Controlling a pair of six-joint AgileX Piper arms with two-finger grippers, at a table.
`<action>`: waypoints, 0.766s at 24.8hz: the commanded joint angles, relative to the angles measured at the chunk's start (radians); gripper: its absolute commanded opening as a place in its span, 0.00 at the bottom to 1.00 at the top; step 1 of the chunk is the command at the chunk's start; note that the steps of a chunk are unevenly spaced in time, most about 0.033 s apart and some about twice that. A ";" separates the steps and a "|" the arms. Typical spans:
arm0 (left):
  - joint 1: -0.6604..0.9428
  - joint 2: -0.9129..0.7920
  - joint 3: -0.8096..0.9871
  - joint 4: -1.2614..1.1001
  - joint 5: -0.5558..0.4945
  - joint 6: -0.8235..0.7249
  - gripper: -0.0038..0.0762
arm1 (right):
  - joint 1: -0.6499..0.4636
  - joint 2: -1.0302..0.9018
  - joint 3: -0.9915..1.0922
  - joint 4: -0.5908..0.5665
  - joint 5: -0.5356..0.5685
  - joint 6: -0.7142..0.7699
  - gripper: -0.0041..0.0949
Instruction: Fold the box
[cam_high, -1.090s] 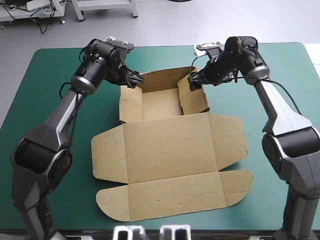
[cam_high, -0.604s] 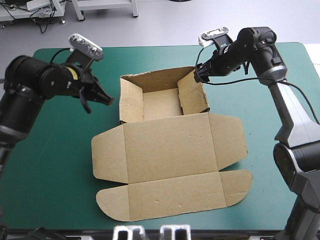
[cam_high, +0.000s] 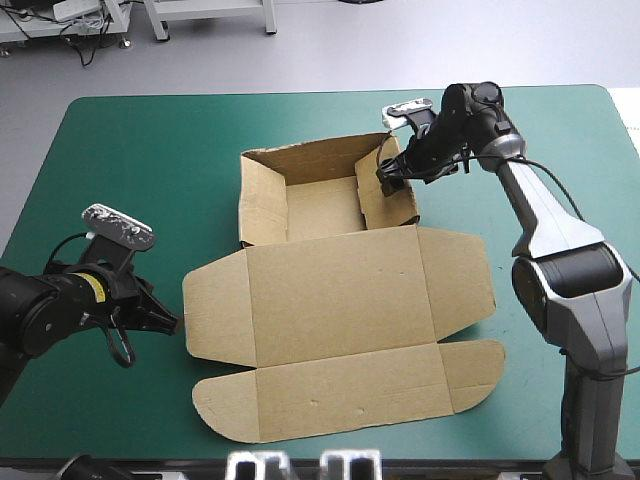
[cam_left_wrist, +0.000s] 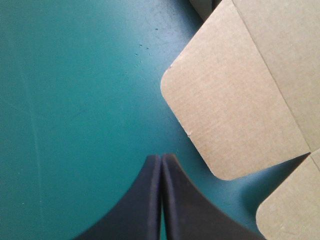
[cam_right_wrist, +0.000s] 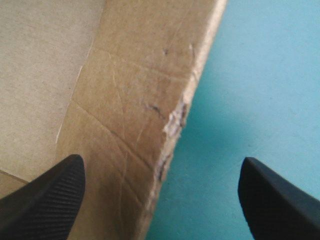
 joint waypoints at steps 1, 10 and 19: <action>-0.005 -0.037 -0.020 0.011 -0.038 -0.016 0.03 | -0.008 -0.012 -0.029 0.101 -0.022 -0.004 0.66; -0.005 -0.040 -0.018 0.011 -0.024 -0.016 0.03 | -0.008 0.020 -0.029 0.090 -0.055 -0.041 0.03; -0.005 -0.040 -0.018 0.011 -0.026 -0.016 0.03 | -0.062 0.020 -0.054 0.033 -0.046 -0.055 0.02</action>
